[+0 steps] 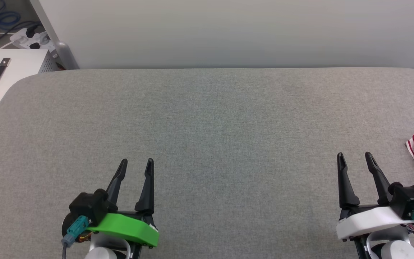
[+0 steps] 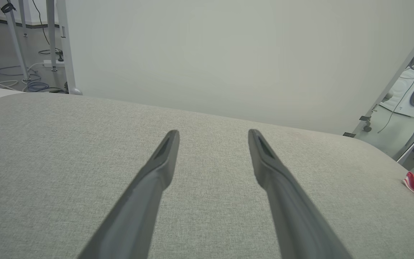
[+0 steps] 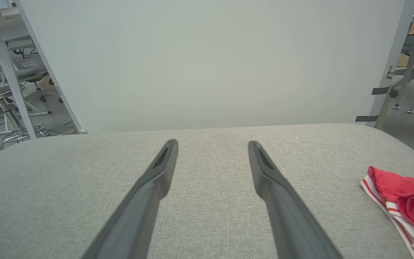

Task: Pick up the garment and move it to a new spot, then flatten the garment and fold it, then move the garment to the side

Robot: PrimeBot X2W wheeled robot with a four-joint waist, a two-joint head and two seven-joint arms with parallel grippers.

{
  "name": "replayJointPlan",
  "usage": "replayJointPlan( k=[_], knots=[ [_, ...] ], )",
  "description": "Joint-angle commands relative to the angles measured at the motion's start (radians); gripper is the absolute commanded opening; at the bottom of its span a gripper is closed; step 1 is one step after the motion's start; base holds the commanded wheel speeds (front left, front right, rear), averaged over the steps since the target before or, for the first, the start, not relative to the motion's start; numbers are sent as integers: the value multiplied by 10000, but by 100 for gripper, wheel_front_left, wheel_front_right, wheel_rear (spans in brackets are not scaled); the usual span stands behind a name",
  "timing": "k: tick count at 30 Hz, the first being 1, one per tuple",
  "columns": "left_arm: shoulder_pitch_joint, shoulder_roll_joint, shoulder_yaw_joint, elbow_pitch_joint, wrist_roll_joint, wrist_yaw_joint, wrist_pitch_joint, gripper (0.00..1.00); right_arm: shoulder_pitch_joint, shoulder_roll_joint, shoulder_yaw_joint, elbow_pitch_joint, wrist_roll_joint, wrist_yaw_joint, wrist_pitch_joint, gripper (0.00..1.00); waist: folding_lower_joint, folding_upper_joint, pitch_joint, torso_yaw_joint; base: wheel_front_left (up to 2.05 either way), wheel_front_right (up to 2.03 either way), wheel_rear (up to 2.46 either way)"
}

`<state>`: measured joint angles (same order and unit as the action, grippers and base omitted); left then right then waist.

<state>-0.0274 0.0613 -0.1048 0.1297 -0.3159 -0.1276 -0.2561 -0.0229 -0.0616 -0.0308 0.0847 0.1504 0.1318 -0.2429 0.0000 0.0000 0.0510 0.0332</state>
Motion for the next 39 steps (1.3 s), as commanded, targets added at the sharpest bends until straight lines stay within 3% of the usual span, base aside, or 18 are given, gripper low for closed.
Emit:
replayJointPlan(
  k=[1, 5, 6, 39],
  knots=[
    [30, -63, 4, -12, 106, -30, -57, 100, -86, 66, 16, 8, -84, -11, -104, 100, 0, 0, 13, -6, 0, 0, 0],
    [-14, -62, -36, -68, 106, -30, -57, 100, -118, 72, 51, 10, -84, -11, -110, 100, 0, 0, 64, -34, 0, 0, 0],
    [-1, -2, -44, -79, 2, 0, 0, 0, -9, 6, 29, 6, 0, 0, -10, 0, 0, 0, 62, -31, 0, 0, 0],
    [63, -17, 193, -369, 744, 303, 618, 0, 52, 15, 86, -195, -351, -3, 579, 0, 0, 0, -72, -104, 0, 0, 0]
  ],
)
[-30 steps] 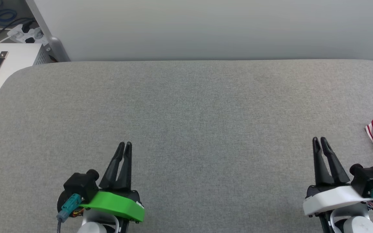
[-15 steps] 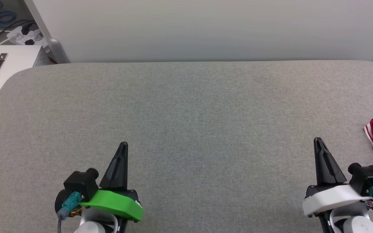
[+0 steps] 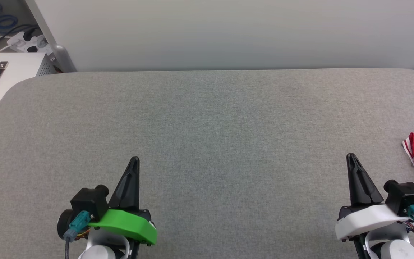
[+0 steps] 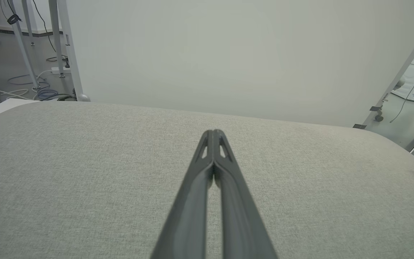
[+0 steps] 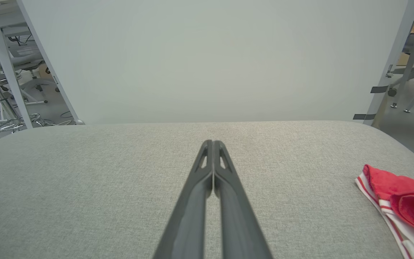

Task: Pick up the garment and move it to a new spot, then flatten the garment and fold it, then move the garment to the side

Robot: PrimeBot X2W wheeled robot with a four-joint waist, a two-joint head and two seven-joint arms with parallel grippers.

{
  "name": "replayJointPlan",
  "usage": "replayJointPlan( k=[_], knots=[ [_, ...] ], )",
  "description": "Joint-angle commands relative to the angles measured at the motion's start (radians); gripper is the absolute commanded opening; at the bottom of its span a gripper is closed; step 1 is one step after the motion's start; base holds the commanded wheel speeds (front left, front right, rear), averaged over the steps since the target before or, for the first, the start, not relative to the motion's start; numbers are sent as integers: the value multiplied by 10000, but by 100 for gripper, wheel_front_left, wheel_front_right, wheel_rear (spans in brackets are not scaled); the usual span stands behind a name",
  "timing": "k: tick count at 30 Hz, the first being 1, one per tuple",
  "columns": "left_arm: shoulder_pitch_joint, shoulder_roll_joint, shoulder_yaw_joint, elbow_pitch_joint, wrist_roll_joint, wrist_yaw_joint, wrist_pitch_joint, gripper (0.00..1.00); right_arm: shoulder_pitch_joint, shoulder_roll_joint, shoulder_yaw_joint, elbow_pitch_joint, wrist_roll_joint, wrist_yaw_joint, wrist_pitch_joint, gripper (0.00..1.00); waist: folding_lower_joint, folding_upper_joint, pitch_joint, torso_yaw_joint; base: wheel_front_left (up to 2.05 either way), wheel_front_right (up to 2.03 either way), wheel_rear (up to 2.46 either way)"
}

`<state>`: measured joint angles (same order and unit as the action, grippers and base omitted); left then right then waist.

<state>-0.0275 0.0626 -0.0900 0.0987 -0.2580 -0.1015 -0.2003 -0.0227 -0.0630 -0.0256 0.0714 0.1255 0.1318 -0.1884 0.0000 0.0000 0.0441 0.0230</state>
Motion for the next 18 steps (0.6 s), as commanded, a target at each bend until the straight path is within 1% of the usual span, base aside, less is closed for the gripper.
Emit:
replayJointPlan(
  k=[1, 18],
  knots=[
    [66, -31, 53, -67, 187, 51, 77, 0, 51, 29, 36, -69, -112, -3, 51, 0, 0, 0, -7, -4, 0, 0, 0],
    [106, -49, 214, -241, 640, 233, 442, 0, 85, 48, 78, -191, -328, -4, 398, 0, 0, 0, -89, -47, 0, 0, 0]
  ],
)
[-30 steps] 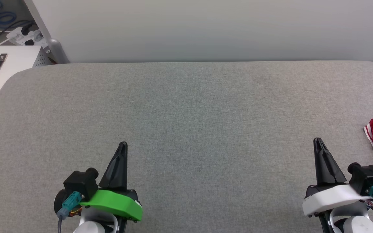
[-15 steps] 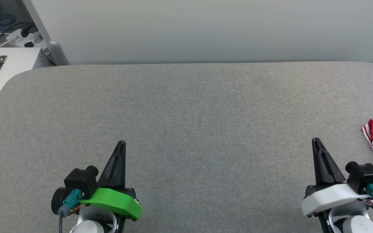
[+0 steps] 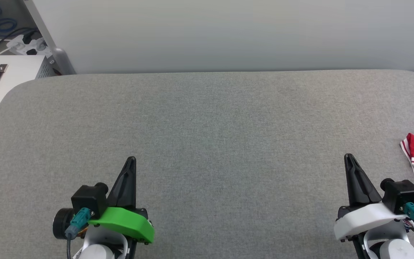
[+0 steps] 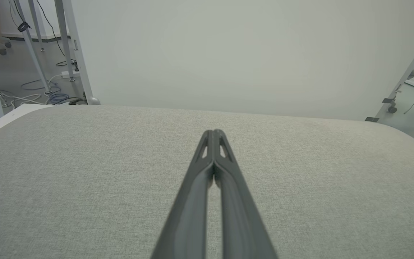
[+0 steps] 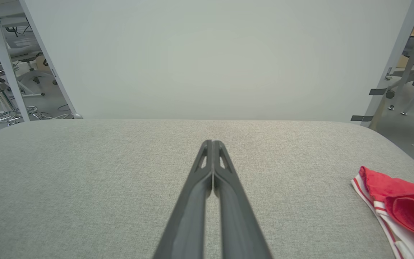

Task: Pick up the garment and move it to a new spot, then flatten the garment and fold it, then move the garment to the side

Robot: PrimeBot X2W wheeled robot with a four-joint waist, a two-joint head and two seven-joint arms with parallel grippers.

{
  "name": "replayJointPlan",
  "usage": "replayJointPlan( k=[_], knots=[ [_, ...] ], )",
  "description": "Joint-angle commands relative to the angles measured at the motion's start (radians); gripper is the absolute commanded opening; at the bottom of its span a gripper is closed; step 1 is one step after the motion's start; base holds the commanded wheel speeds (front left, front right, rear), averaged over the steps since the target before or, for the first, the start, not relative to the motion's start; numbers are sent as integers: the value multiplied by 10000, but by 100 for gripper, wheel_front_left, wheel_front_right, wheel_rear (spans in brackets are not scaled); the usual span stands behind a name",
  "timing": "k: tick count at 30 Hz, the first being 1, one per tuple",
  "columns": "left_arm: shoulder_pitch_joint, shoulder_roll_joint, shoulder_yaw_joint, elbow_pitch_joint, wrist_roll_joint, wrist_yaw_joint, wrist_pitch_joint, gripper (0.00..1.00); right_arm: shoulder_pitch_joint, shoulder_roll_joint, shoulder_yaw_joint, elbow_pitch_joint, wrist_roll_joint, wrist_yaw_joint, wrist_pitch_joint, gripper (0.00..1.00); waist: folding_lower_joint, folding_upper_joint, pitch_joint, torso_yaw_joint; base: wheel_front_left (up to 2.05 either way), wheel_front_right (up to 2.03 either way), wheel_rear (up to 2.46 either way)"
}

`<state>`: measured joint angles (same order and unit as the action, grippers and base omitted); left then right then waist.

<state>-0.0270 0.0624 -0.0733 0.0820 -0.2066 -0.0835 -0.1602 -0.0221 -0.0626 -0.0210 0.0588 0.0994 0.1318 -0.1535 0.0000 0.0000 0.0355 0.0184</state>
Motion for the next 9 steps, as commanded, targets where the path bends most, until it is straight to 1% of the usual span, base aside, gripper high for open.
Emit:
replayJointPlan(
  k=[1, 9],
  knots=[
    [103, -48, 55, -83, 148, 62, 59, 0, 81, 45, 34, -71, -78, -4, 66, 0, 0, 0, -6, -3, 0, 0, 0],
    [120, -55, 125, -159, 347, 142, 219, 0, 95, 53, 52, -124, -173, -5, 219, 0, 0, 0, -43, -22, 0, 0, 0]
  ],
)
